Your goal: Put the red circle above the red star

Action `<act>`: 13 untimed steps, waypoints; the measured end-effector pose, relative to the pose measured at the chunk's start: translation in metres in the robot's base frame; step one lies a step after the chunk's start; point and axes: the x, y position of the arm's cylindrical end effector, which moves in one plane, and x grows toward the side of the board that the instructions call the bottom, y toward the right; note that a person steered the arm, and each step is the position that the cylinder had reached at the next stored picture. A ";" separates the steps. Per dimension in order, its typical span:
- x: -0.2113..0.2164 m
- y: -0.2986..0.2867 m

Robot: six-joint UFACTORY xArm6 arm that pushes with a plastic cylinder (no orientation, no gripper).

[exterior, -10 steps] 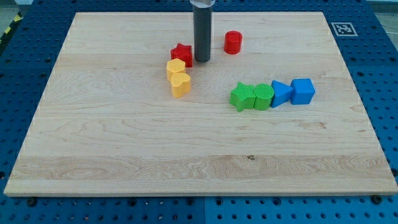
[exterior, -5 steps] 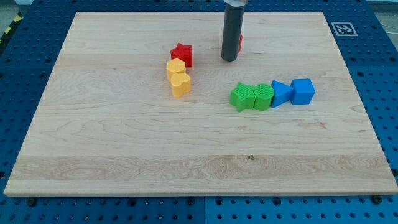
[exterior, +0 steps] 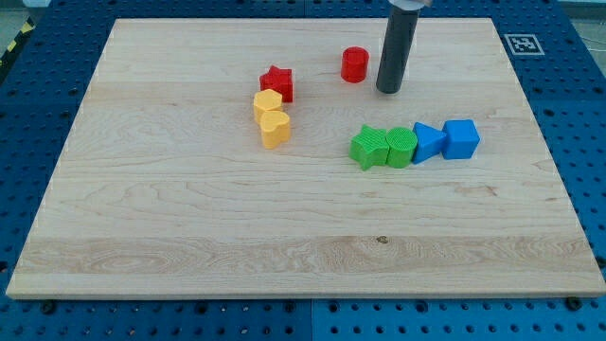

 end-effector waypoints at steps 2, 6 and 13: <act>-0.037 0.013; -0.053 -0.048; -0.002 -0.043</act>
